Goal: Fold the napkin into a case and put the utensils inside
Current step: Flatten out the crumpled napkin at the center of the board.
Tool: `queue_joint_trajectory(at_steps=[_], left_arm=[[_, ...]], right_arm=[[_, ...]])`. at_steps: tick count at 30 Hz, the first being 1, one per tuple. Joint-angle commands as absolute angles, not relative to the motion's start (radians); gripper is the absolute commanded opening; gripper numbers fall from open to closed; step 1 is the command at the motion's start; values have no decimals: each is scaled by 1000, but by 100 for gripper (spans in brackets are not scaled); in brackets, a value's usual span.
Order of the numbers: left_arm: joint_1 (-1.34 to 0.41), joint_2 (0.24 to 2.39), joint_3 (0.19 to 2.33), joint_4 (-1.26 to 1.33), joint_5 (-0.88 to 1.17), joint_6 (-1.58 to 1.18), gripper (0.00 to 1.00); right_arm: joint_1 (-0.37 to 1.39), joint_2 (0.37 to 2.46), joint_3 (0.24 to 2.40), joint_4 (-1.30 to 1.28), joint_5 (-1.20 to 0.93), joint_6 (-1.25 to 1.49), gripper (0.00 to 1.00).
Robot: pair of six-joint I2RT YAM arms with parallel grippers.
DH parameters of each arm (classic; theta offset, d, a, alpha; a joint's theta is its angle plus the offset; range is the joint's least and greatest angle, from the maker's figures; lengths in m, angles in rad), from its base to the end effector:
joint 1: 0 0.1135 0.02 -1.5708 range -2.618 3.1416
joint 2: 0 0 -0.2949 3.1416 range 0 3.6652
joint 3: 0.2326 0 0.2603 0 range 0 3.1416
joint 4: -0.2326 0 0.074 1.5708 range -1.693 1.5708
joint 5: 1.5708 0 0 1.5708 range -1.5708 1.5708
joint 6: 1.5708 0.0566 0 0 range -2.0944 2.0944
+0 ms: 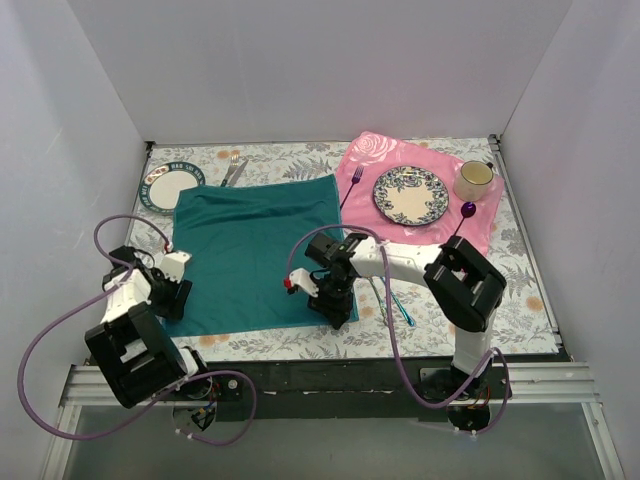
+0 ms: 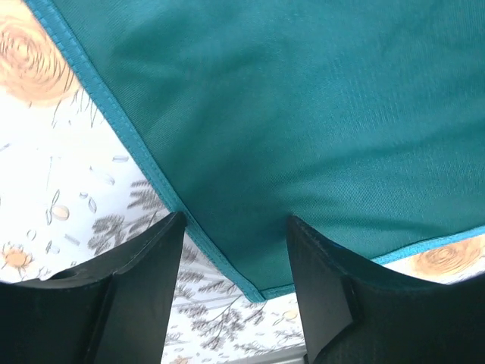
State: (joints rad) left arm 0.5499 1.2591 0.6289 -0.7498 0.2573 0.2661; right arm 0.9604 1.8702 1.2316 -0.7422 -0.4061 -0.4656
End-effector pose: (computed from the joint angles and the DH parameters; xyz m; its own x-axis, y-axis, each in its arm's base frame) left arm 0.1729 0.0891 0.1670 -0.9297 -0.2716 -0.2487 -0.2278 0.9548 -0.1912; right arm 0.1937 0.3159 0.1687 -0.1458 -0.9280 -0.3429 -0.9636 0.0546 0.2618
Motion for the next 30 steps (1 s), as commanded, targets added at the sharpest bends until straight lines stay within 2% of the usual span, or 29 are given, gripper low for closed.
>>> queue_joint_trajectory(at_steps=[1, 6, 12, 17, 30], left_arm=[[610, 1218, 594, -781, 242, 392, 55], [634, 1175, 629, -863, 299, 451, 56], [634, 1201, 817, -950, 455, 374, 59], [634, 1264, 868, -908, 477, 292, 60], [632, 1255, 707, -801, 361, 317, 60]], right_arm=[[994, 1802, 1184, -805, -506, -449, 36], [983, 1754, 1209, -831, -528, -460, 36], [842, 1772, 1379, -839, -517, -430, 45], [808, 1821, 1427, -818, -456, -410, 46], [824, 1908, 1338, -779, -391, -391, 46]])
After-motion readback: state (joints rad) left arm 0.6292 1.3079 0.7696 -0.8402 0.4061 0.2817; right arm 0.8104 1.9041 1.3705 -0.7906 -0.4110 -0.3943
